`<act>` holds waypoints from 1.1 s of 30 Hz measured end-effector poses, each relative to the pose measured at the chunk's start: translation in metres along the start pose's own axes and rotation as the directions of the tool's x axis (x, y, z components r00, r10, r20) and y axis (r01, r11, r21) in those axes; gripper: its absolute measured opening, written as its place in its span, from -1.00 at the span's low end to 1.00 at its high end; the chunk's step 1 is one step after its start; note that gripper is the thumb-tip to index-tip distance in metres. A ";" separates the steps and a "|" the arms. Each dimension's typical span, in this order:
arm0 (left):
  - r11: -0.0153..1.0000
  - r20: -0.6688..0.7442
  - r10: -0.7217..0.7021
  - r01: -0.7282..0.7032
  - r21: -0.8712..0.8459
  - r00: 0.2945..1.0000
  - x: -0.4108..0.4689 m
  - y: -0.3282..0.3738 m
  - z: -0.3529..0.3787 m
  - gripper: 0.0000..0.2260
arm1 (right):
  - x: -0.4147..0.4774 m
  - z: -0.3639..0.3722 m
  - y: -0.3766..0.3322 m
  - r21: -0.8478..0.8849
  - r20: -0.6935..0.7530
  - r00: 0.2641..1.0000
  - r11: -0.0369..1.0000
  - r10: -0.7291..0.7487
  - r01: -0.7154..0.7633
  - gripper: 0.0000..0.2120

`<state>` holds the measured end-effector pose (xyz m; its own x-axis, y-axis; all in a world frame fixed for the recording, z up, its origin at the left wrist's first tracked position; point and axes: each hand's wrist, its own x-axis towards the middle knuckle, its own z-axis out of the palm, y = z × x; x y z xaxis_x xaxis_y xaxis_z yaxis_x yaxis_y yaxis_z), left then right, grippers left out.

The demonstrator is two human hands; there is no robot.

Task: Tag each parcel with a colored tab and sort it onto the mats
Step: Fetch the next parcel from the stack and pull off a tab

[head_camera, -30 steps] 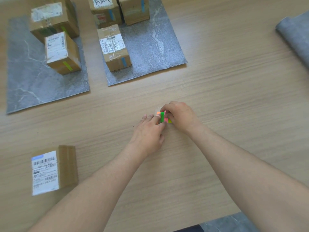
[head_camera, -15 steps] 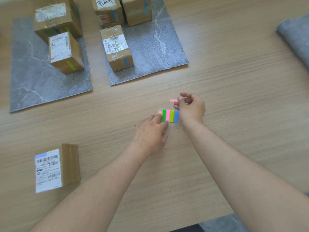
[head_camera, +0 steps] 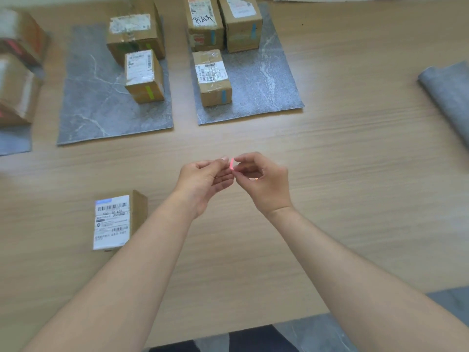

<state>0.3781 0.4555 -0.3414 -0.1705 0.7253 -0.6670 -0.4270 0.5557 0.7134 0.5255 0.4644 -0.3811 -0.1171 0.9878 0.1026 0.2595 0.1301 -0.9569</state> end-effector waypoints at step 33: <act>0.957 -0.173 0.291 -0.285 0.061 0.941 -0.077 -0.107 -0.286 -0.92 | -0.151 0.214 -0.038 -0.398 0.374 0.927 0.903 0.000 0.161 -0.45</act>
<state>0.1828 0.2246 -0.4277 -0.4381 0.7741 -0.4571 -0.3058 0.3498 0.8855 0.3278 0.2919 -0.4182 -0.4673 0.8841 -0.0065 0.5974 0.3103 -0.7395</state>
